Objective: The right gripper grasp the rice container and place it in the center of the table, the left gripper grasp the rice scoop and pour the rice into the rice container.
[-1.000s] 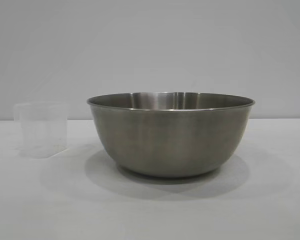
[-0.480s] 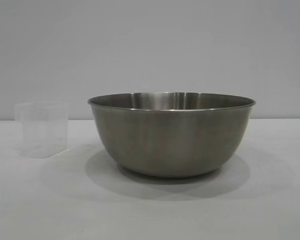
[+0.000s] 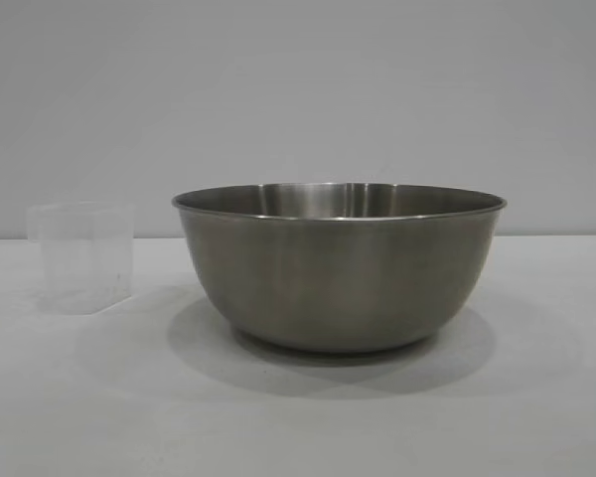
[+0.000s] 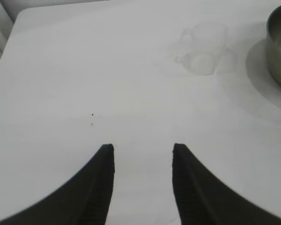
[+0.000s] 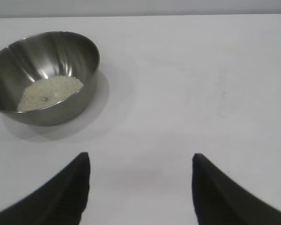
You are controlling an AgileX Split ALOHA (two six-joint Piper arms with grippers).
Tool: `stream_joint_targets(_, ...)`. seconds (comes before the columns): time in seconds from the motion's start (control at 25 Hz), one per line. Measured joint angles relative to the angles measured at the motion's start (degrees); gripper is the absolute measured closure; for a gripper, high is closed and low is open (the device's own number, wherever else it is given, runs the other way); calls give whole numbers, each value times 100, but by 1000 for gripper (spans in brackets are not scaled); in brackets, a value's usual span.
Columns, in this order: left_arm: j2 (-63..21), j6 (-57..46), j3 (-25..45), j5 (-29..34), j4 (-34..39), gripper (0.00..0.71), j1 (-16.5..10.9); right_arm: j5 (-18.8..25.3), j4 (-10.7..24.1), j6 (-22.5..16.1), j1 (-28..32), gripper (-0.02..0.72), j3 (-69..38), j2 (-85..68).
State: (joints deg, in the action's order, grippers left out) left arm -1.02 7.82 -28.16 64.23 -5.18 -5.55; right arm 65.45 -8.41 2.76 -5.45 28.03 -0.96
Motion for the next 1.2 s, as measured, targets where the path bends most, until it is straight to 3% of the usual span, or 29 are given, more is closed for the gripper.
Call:
stream_joint_targets(0.32,0,0,0,0,4,446,0,0,0,0,0,258,0,0)
stream_joint_targets(0.56,0,0,0,0,13,446,0,0,-9,0,382,258,0,0)
stream_joint_targets(1.2,0,0,0,0,13,446,0,0,-23,93,393,258,0,0)
